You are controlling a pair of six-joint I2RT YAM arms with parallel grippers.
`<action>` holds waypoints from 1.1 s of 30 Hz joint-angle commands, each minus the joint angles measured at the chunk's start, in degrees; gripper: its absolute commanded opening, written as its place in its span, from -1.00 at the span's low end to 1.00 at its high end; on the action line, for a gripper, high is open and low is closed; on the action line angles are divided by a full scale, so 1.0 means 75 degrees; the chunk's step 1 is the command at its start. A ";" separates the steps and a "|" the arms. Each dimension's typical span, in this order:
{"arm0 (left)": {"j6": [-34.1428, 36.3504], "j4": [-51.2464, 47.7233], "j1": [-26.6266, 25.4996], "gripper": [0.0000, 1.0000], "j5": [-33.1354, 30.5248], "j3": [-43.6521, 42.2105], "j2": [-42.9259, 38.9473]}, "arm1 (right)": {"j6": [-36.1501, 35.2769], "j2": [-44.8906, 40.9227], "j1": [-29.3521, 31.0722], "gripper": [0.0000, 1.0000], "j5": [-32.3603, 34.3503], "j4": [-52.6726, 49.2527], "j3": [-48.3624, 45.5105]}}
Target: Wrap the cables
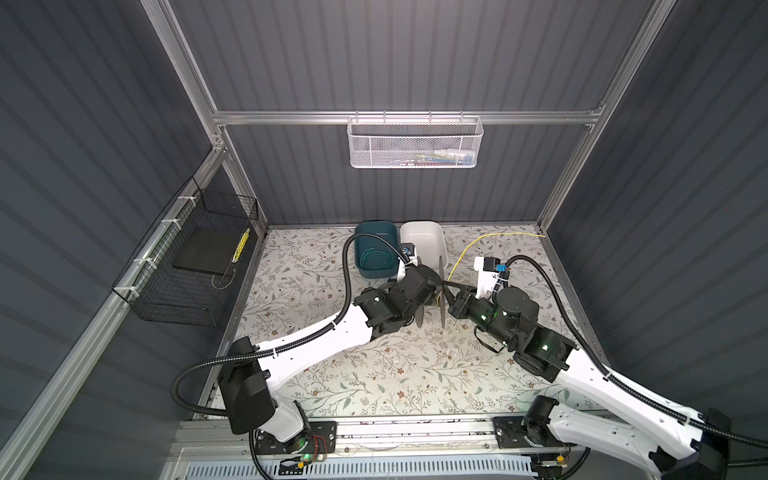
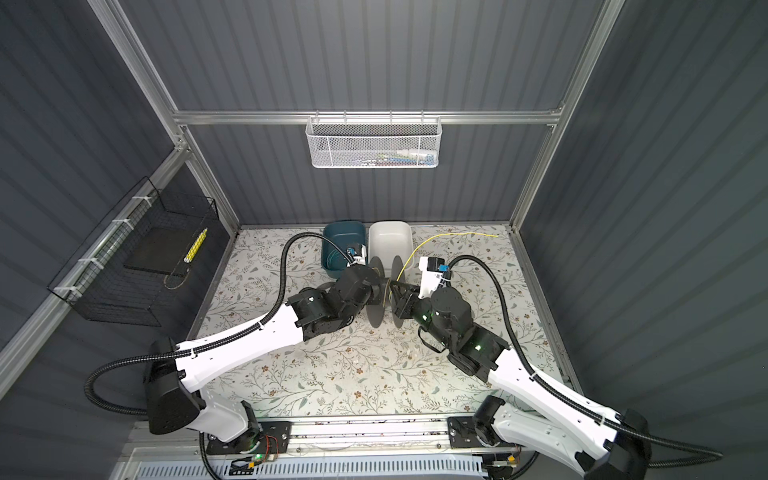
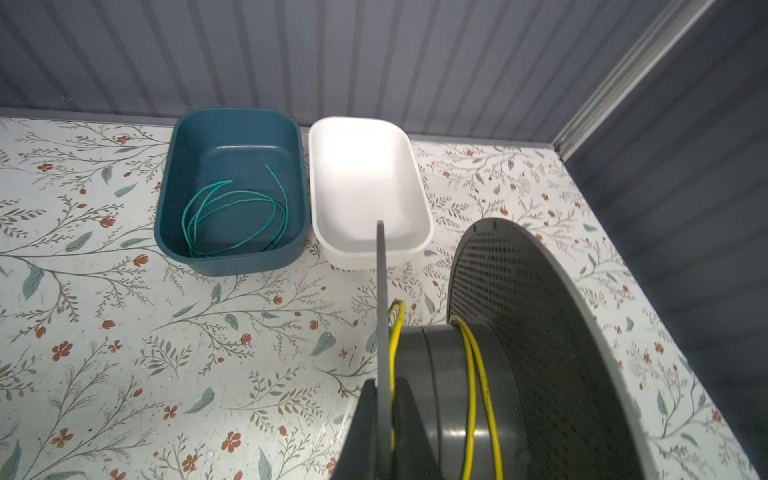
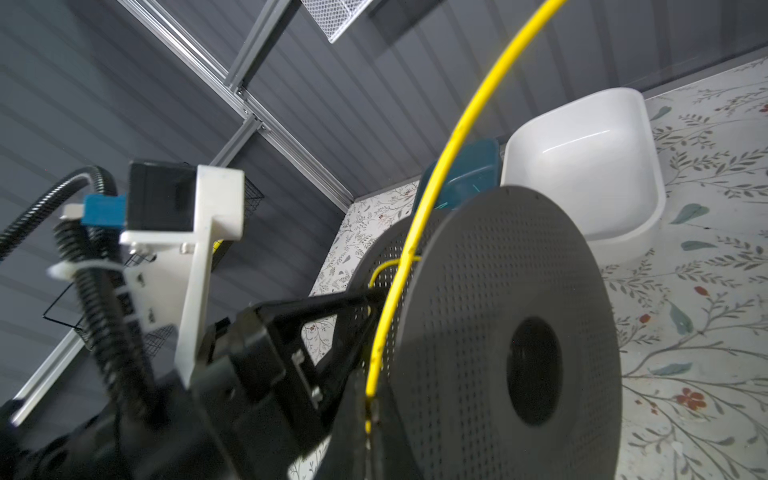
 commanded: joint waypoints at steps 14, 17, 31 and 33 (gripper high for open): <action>0.0820 -0.1618 -0.0848 -1.00 0.0128 -0.0564 0.0169 | 0.0136 0.0669 -0.1849 -0.87 -0.1332 0.0969 0.1163; 0.0832 -0.1632 -0.0928 -1.00 0.0221 -0.0588 0.0185 | 0.0131 0.0820 -0.2062 -0.86 -0.1487 0.0981 0.1249; 0.0843 -0.1635 -0.1107 -1.00 0.0496 -0.0507 0.0339 | -0.0007 0.1171 -0.2730 -0.81 -0.1679 0.0888 0.1486; 0.0837 -0.1647 -0.1118 -1.00 0.0492 -0.0526 0.0333 | -0.0056 0.1233 -0.2857 -0.82 -0.1725 0.0807 0.1574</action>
